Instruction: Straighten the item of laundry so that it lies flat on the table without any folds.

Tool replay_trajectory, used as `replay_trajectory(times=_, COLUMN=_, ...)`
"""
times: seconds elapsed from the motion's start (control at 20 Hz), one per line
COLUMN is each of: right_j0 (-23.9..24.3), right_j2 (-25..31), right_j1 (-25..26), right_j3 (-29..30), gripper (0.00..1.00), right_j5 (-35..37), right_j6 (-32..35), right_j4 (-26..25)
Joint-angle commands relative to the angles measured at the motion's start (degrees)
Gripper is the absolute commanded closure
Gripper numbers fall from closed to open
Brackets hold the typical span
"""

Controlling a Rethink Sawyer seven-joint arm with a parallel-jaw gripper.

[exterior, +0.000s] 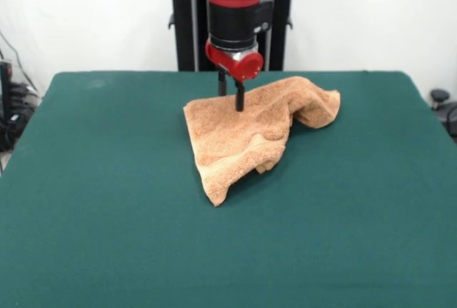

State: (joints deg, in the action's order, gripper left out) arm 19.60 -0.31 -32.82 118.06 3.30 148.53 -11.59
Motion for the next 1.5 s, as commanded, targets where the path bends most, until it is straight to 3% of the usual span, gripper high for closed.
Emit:
replay_trajectory(times=0.05, right_j0=2.1, right_j2=3.8, right_j1=-2.2, right_j3=-0.1, gripper=0.00, right_j5=2.3, right_j6=-5.2, right_j4=-7.2)
replay_trajectory(times=0.85, right_j0=1.8, right_j2=2.9, right_j1=0.7, right_j3=-2.3, gripper=0.00, right_j5=0.5, right_j6=-1.2, right_j4=-12.6)
replay_trajectory(times=1.5, right_j0=-0.1, right_j2=-1.4, right_j1=12.6, right_j3=-9.6, gripper=0.00, right_j5=-7.9, right_j6=0.9, right_j4=-16.6)
